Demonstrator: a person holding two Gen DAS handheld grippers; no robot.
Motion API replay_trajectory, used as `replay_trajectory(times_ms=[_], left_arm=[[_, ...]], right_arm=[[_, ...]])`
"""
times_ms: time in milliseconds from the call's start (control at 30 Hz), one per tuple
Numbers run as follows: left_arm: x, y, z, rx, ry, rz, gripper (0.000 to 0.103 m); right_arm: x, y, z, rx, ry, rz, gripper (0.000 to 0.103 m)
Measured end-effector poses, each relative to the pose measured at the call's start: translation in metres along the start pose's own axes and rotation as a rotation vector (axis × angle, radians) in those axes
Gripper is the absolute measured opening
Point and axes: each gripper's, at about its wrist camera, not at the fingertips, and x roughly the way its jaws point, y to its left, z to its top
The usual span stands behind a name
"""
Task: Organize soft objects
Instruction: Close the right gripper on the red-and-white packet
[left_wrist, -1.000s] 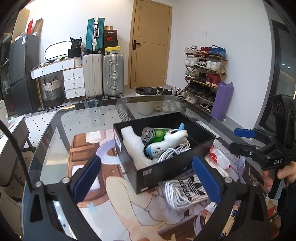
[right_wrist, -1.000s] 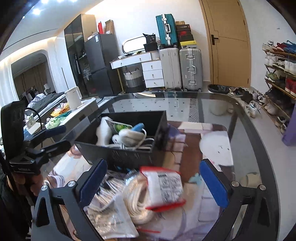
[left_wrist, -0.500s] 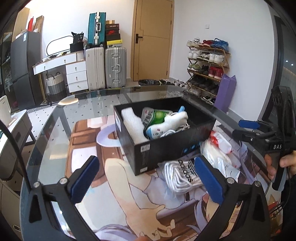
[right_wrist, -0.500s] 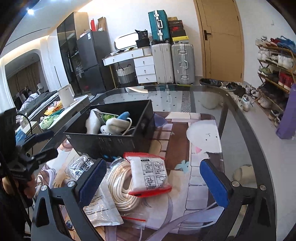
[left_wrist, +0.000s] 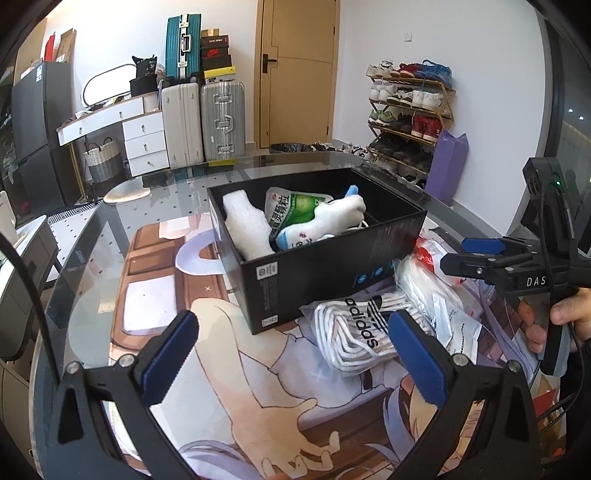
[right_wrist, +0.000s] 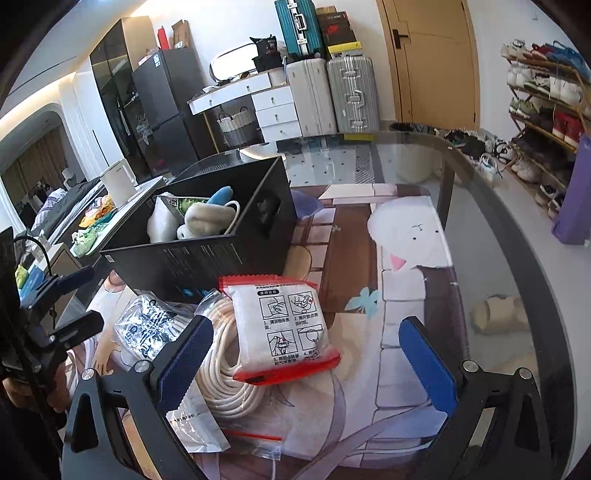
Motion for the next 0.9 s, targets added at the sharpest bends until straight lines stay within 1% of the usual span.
replay_trajectory(times_ms=[67,133,167,267,333,567,633,700,833,900], left_arm=[[0.001,0.001,-0.001,-0.008,0.007,-0.022,0.103],[0.001,0.002,-0.001,-0.022,0.015,-0.068,0.103],[0.001,0.003,-0.001,-0.024,0.015,-0.077,0.103],[0.0,0.002,-0.002,-0.021,0.019,-0.08,0.103],[0.002,0.0,-0.002,-0.013,0.026,-0.074,0.103],[0.007,-0.008,-0.005,0.015,0.057,-0.058,0.103],[0.007,-0.008,-0.005,0.014,0.059,-0.059,0.103],[0.008,-0.008,-0.005,0.011,0.062,-0.06,0.103],[0.009,-0.007,-0.006,0.012,0.065,-0.063,0.103],[0.009,-0.007,-0.006,0.013,0.066,-0.064,0.103]], right_arm=[[0.002,-0.001,0.0,0.009,0.008,0.012,0.102],[0.005,-0.002,-0.001,0.015,0.018,0.013,0.102],[0.007,-0.002,-0.001,0.018,0.025,0.016,0.102],[0.009,-0.003,-0.002,0.035,0.035,0.037,0.102],[0.011,-0.002,-0.002,0.033,0.045,0.033,0.102],[0.014,0.004,-0.001,0.024,0.048,0.062,0.101],[0.014,0.006,0.0,0.024,0.048,0.069,0.095],[0.013,0.006,-0.001,0.021,0.052,0.069,0.086],[0.013,0.007,-0.001,0.021,0.055,0.083,0.079],[0.012,0.007,-0.002,0.02,0.052,0.089,0.072]])
